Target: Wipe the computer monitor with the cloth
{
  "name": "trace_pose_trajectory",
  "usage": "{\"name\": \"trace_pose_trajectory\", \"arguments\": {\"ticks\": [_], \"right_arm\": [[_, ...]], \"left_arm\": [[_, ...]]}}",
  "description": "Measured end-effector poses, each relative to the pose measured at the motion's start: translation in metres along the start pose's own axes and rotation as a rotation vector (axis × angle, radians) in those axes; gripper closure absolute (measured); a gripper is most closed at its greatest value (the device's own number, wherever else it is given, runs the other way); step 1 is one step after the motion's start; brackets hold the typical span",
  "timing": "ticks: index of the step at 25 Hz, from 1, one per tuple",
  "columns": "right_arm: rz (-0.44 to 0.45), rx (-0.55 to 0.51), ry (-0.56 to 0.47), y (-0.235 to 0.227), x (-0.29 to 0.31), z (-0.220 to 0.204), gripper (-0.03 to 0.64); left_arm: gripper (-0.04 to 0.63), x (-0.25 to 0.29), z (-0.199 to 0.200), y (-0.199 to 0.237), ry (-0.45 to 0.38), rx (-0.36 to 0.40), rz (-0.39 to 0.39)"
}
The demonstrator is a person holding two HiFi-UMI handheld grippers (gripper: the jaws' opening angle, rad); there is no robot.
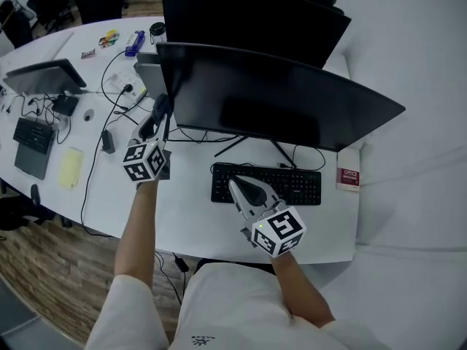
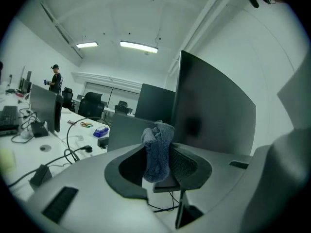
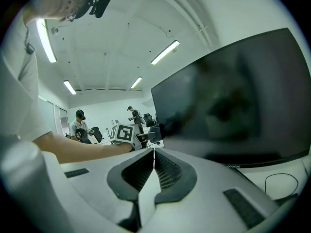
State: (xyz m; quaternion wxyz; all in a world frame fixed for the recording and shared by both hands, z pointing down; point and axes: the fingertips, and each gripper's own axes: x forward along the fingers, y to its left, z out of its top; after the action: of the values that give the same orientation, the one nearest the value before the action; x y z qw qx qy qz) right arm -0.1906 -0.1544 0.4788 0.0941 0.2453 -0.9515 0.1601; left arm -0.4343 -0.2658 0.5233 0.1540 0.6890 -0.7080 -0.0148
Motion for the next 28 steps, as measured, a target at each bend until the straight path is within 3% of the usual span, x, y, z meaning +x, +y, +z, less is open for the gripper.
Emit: {"name": "trace_pose_trajectory", "arguments": {"ticks": [5, 15, 28], "right_arm": [[-0.031, 0.019, 0.02, -0.008, -0.006, -0.011, 0.597], [-0.101, 0.048, 0.046, -0.021, -0.015, -0.028, 0.597], [-0.17, 0.077, 0.063, -0.025, -0.03, -0.043, 0.597]], "left_arm": [[0.462, 0.003, -0.034, 0.01, 0.021, -0.108, 0.0], [0.463, 0.013, -0.081, 0.023, 0.089, -0.181, 0.014], [0.463, 0.016, -0.117, 0.038, 0.035, -0.611, -0.002]]}}
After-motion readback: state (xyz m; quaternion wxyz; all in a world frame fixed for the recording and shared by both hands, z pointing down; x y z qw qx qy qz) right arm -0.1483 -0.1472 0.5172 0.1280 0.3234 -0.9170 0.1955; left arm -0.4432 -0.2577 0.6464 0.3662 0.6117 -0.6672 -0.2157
